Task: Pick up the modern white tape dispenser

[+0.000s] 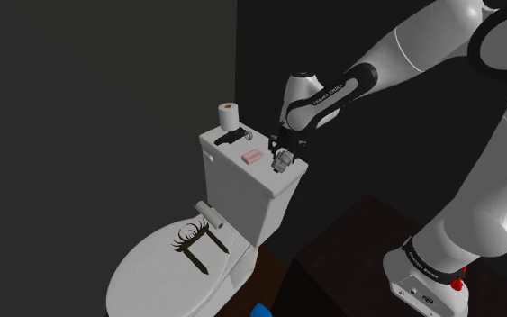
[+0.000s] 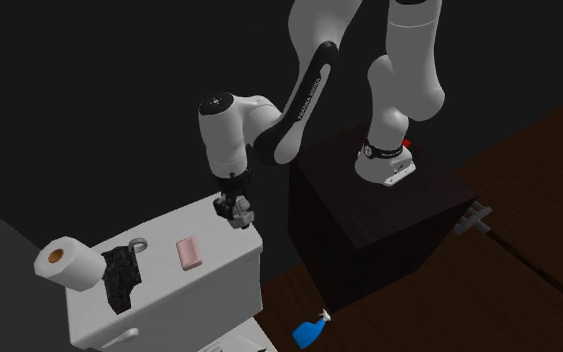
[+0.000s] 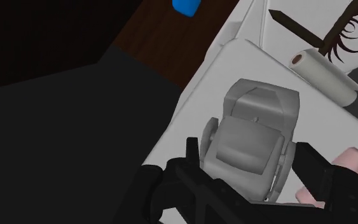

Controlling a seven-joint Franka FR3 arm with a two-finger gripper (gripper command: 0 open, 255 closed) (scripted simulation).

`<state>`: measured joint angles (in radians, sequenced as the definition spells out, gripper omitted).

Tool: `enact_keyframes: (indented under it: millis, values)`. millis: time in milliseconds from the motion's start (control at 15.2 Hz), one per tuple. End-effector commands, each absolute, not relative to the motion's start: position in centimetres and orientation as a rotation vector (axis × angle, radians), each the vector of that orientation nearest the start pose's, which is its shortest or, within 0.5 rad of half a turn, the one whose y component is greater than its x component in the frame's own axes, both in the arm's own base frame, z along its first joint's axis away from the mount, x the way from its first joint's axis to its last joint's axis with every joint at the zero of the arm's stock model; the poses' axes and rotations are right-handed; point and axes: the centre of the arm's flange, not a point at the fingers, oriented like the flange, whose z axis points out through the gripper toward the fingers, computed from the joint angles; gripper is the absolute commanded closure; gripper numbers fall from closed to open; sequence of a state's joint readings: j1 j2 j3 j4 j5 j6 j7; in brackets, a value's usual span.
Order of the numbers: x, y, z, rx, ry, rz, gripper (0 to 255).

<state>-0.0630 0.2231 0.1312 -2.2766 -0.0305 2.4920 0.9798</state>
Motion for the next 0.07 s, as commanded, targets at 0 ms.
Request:
enact_keyframes:
  millis: [0]
  values:
    - [53.27,3.7,26.1,-2.83,1.35,0.016,255]
